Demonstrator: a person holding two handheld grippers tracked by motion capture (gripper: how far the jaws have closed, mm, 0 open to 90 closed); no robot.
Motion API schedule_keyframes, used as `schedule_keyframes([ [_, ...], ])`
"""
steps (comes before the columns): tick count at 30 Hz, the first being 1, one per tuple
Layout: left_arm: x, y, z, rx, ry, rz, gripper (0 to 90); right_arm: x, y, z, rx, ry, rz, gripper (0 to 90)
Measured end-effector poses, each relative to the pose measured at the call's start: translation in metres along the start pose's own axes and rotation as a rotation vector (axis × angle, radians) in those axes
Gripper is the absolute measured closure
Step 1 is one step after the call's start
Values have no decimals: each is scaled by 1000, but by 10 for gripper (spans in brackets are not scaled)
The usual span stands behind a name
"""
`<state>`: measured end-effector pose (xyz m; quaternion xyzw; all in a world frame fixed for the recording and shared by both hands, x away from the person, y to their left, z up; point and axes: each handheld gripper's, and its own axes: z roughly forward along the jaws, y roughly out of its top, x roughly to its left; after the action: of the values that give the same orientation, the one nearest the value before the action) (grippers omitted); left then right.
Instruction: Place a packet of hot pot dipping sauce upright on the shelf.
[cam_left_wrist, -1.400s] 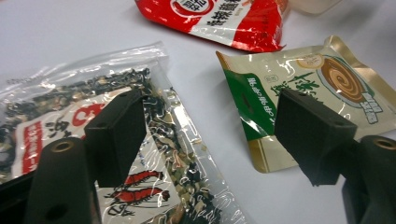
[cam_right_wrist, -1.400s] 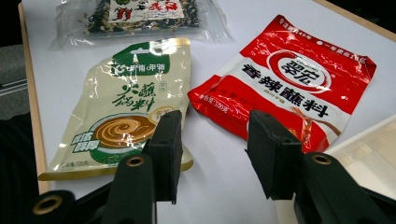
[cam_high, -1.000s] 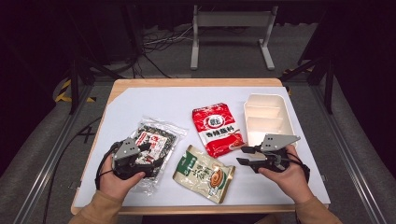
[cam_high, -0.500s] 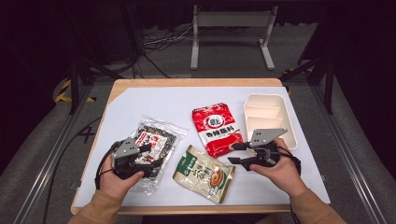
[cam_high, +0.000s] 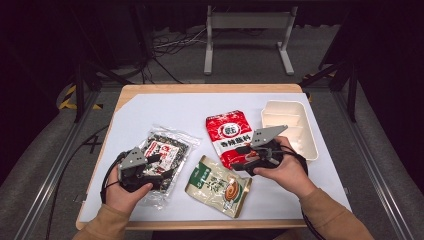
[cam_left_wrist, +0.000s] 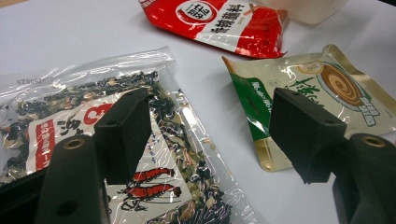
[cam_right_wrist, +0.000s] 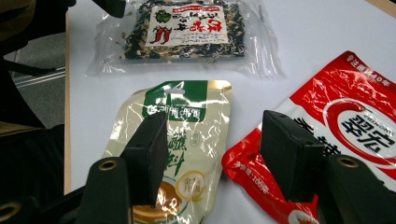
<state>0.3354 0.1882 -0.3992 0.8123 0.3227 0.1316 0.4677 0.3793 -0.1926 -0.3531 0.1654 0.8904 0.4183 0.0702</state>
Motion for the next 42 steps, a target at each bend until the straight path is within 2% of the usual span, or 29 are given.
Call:
schedule_keyframes([
  [2, 0, 0, 0, 6, 2, 15, 305, -1, 4, 4, 5, 4, -8, 411],
  [6, -1, -1, 1, 7, -8, 2, 302, -2, 11, 8, 5, 3, -18, 405],
  [9, -1, -1, 2, 10, -8, 10, 302, -2, 13, 10, 2, 1, -23, 398],
  [10, -1, -1, 3, 10, -17, 1, 306, -3, 14, 11, 0, 0, -24, 392],
  [14, -4, 0, 5, 7, -35, 12, 316, -6, 17, 15, -9, 0, -23, 377],
  [22, -4, 0, 5, 0, -43, 4, 324, -10, 27, 37, 8, 11, -45, 323],
  [29, -3, -1, 3, -7, -36, 5, 322, -13, 30, 55, 30, 31, -39, 292],
  [32, -2, -2, 2, -10, -19, 12, 316, -15, 30, 63, 37, 40, -38, 282],
  [38, -2, -5, -3, -13, 14, -7, 301, -18, 30, 72, 41, 54, -39, 270],
  [42, -2, -8, -6, -10, 19, -14, 300, -19, 30, 78, 47, 67, -42, 259],
])
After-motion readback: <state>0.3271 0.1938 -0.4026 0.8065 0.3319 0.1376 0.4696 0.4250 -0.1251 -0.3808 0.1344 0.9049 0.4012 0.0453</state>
